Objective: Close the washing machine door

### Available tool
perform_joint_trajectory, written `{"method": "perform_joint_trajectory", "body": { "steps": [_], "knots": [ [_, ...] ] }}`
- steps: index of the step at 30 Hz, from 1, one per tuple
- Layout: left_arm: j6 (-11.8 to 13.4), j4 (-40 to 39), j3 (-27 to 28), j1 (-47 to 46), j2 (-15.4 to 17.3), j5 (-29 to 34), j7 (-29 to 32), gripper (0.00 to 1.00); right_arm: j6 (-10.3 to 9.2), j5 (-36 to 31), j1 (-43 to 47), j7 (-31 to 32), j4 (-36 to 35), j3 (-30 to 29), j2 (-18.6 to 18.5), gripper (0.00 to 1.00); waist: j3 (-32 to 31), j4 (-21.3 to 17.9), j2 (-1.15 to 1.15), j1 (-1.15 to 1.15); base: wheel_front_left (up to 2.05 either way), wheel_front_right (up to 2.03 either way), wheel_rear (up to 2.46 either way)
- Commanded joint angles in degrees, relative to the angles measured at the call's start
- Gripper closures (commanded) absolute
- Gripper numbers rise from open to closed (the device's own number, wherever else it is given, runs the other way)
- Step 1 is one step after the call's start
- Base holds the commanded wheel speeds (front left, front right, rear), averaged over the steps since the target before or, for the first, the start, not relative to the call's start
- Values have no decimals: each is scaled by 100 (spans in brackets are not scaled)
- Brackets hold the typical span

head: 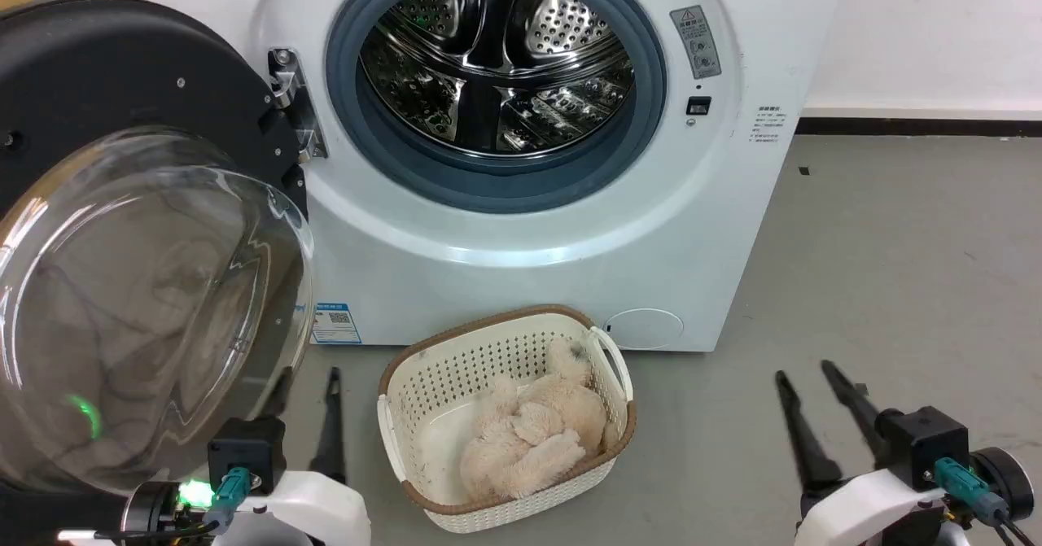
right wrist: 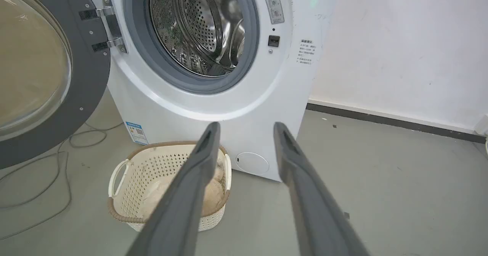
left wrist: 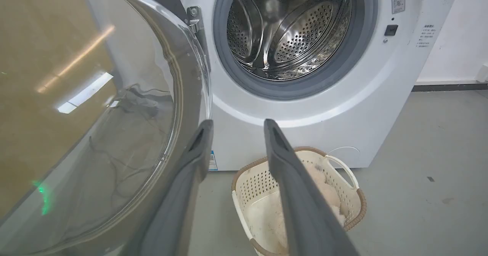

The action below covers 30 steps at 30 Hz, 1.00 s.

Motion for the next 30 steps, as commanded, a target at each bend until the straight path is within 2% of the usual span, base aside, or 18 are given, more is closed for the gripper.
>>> {"method": "perform_joint_trajectory", "body": {
  "steps": [1,17,30],
  "knots": [
    [0,1,1,0,0,0,0,0,0,1,0,0,0,3,0,0,0,0,0,0,0,0,0],
    [30,13,-24,34,0,-63,-184,0,0,105,5,-184,2,25,3,0,3,28,0,0,0,0,0],
    [43,19,-19,65,-1,-112,-327,0,1,158,20,-327,10,96,5,0,-9,204,0,0,0,0,0]
  ]
}}
